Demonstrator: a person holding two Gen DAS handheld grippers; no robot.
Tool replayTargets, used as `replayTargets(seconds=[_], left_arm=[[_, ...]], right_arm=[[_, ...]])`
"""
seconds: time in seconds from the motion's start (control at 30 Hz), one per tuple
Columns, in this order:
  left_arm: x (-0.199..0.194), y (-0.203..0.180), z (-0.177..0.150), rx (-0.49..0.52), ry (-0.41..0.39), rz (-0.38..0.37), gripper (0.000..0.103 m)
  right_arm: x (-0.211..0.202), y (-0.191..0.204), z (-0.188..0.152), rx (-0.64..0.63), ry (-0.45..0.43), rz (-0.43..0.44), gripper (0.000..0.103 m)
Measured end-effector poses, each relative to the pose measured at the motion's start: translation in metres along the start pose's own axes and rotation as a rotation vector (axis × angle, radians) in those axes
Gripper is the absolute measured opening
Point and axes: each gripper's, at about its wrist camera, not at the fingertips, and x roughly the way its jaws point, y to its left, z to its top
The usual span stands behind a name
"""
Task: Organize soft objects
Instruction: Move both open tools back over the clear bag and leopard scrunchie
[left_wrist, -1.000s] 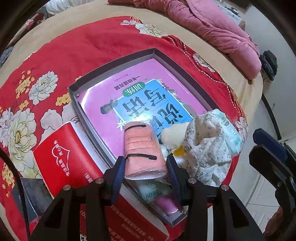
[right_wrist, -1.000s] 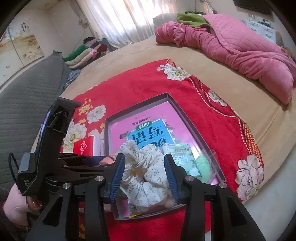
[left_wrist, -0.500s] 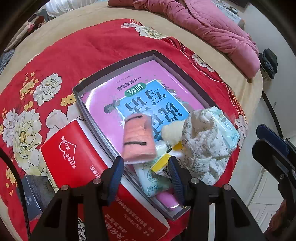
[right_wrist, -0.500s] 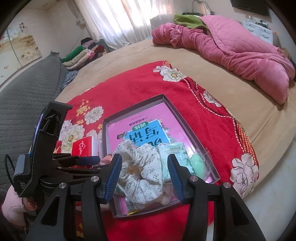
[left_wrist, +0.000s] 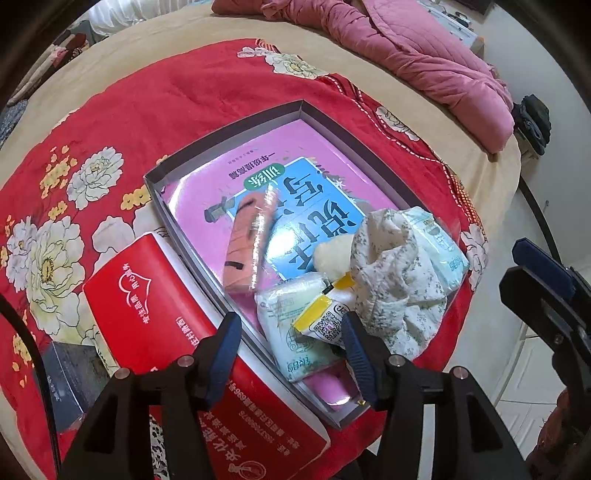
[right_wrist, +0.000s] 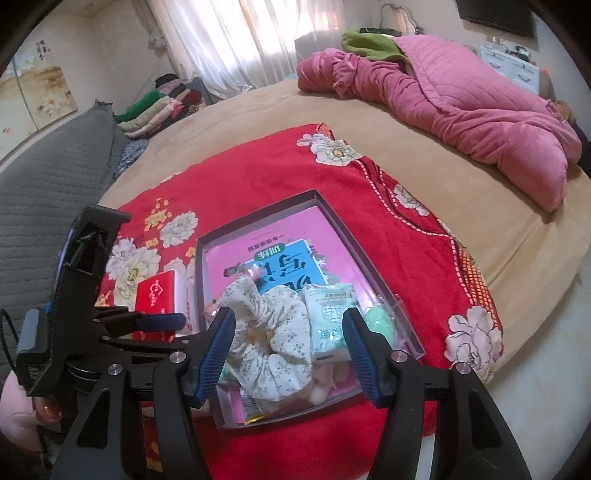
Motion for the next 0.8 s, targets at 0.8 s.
replayTargets(seconds=[0.8], left_arm=[[-0.137, 0.104, -0.083, -0.187, -0.226, 0.077, 0.079]], right_arm=[[-0.040, 0.108, -0.016, -0.223, -0.071, 0.092, 0.069]])
